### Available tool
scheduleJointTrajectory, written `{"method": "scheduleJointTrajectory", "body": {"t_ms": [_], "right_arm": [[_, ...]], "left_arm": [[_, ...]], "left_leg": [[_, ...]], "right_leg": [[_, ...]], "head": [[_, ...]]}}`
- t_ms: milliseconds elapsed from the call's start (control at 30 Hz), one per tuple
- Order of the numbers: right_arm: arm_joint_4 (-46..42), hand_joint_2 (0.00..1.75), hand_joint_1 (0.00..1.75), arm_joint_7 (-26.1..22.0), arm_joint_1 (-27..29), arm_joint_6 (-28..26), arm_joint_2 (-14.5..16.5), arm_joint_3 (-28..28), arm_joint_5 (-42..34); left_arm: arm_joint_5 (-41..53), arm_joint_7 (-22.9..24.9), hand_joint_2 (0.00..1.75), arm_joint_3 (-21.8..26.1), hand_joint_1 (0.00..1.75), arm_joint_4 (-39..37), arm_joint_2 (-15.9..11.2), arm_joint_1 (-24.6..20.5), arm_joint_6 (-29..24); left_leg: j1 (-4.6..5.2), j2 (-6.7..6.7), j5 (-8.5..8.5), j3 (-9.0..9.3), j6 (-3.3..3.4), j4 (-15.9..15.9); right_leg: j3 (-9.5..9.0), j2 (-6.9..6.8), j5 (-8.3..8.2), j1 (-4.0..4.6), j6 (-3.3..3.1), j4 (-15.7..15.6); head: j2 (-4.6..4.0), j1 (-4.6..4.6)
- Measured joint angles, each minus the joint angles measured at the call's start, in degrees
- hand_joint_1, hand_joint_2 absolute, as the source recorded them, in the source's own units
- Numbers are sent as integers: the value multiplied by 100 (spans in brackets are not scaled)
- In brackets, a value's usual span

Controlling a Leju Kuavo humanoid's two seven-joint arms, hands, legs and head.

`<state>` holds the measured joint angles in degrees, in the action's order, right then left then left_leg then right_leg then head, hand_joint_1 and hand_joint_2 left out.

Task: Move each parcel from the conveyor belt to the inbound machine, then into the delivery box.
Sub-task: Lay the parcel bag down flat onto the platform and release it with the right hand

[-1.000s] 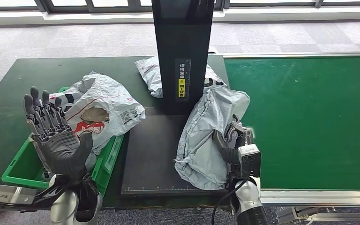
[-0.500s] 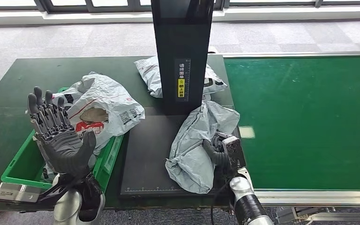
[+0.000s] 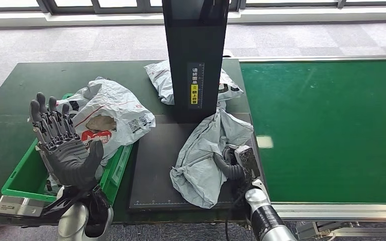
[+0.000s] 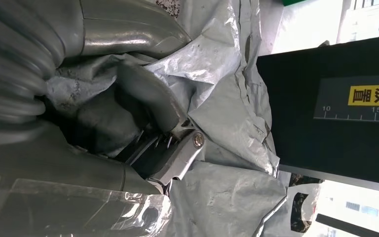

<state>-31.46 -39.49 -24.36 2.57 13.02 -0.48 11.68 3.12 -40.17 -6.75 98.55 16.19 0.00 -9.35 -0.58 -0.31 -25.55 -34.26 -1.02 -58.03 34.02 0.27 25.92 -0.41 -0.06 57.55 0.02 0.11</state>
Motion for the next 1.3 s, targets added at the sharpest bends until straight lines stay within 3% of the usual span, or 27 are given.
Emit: {"method": "scheduleJointTrajectory", "body": {"t_ms": [67,200,267,533,733,900,1233,1300], "right_arm": [[-146,0,0,-43,79,-386,-2,0,122],[-1252,0,0,-82,634,-2068,-3,126,538],[-1834,0,0,-84,873,-2469,-4,217,697],[-3038,0,0,-80,1344,-3061,-3,455,980],[-3441,0,0,-77,1491,-3217,-6,580,1010],[-4024,0,0,-79,1730,-3759,-11,729,1212],[-5095,0,0,-78,2104,-4221,-46,1094,1138],[-5166,87,0,-77,2113,-4230,-50,1110,1136]], "left_arm": [[102,0,175,-46,0,-11,-2,1,9],[265,0,175,-246,0,-245,-6,-56,45],[272,4,175,-310,0,-455,-6,-96,60],[250,67,175,-399,0,-954,-4,-212,165],[249,113,175,-400,0,-1197,3,-346,199],[307,238,175,-400,0,-1682,36,-674,243],[874,347,175,-398,0,-2665,155,-1298,-146],[994,368,175,-398,0,-2822,181,-1393,-206]], "left_leg": [[0,-3,0,1,0,-1],[1,-30,0,-5,1,-1],[1,-14,-3,-4,0,-1],[1,7,-6,-3,-2,-1],[1,9,-6,-2,-2,-1],[2,5,-6,-3,-2,-1],[1,7,-6,-4,-2,-1],[1,6,-5,-4,-2,-1]], "right_leg": [[-1,-1,0,0,0,0],[-5,-19,2,-2,2,0],[0,-6,1,-2,1,0],[10,9,1,-2,0,0],[11,11,0,-2,0,0],[9,7,0,-2,0,0],[10,9,0,-2,0,0],[9,7,0,-2,0,0]], "head": [[0,0],[0,1],[0,1],[0,0],[0,0],[0,0],[0,0],[0,0]]}}
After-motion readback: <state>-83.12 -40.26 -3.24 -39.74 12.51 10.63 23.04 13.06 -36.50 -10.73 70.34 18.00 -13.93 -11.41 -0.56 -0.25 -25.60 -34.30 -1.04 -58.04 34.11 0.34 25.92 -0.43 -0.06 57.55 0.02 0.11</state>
